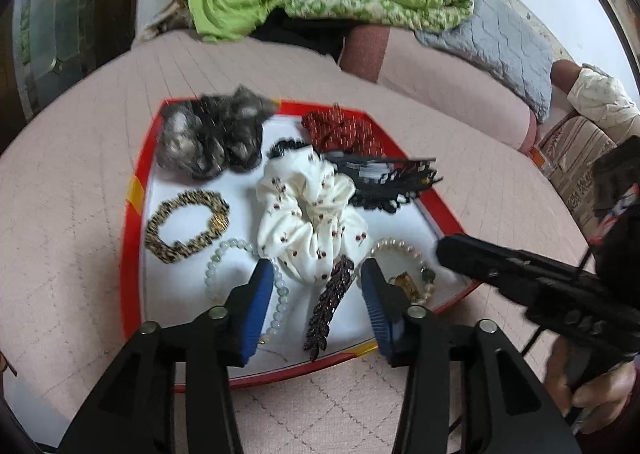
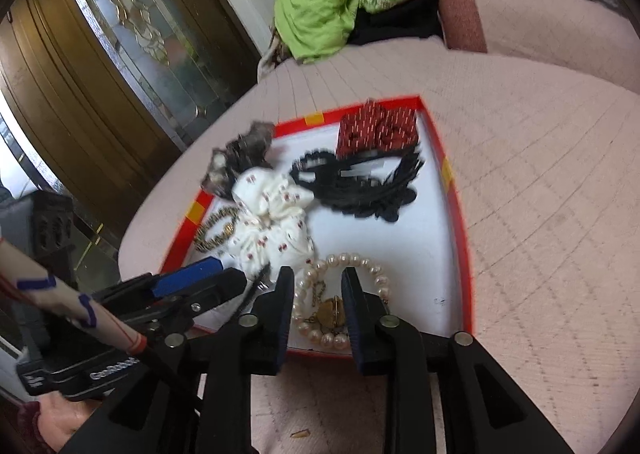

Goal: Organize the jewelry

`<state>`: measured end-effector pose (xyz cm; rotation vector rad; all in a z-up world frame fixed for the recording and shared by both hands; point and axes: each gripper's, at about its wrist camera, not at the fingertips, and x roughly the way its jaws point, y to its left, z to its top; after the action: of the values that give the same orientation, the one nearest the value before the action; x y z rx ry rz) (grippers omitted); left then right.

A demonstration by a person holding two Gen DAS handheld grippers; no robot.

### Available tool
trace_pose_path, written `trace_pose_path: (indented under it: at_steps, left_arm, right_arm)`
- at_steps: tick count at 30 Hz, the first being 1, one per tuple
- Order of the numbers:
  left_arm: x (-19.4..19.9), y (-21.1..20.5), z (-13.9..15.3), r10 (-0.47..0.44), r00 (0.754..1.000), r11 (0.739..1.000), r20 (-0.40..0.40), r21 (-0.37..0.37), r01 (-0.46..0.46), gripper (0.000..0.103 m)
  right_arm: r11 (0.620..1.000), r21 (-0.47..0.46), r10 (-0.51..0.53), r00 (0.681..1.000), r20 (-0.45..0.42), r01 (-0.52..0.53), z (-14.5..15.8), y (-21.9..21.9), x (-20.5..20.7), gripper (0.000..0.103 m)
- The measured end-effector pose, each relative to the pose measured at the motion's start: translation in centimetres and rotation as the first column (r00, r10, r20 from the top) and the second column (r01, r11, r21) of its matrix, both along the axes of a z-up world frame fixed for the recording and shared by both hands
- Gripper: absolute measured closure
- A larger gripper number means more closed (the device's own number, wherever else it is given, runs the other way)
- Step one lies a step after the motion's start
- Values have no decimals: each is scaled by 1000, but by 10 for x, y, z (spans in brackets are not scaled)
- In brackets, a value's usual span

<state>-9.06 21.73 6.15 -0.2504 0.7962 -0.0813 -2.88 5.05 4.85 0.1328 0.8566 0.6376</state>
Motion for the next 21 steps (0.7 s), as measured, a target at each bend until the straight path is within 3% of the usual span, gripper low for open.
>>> trace_pose_path:
  at_steps: [2, 4, 5, 7, 10, 15, 21]
  left_arm:
    - [-8, -2, 11, 28, 999, 999, 41, 38, -29, 50]
    - [-21, -4, 25, 70, 993, 995, 90, 67, -77, 34]
    - [-29, -5, 33, 94, 989, 992, 117, 73, -103, 30]
    - [-49, -9, 46, 137, 977, 984, 164, 93, -154, 9]
    - [-81, -18, 67, 169, 961, 975, 218, 109, -196, 6]
    - [-118, -35, 90, 212, 954, 954, 210, 166, -248, 2]
    - [-143, -49, 103, 265, 945, 912, 191, 269, -310, 1]
  right_arm:
    - [1000, 6, -9, 1000, 28, 8, 13, -7, -6, 72]
    - [1000, 2, -28, 997, 70, 28, 27, -17, -16, 61]
    - [999, -11, -47, 994, 98, 48, 34, -24, -24, 51]
    - [996, -23, -78, 984, 157, 82, 48, -36, -40, 40]
    - [989, -59, -116, 966, 230, 132, 66, -55, -66, 28]
    - [975, -75, -178, 935, 308, 211, 85, -82, -116, 10]
    - [968, -87, -190, 916, 352, 234, 90, -89, -167, 9]
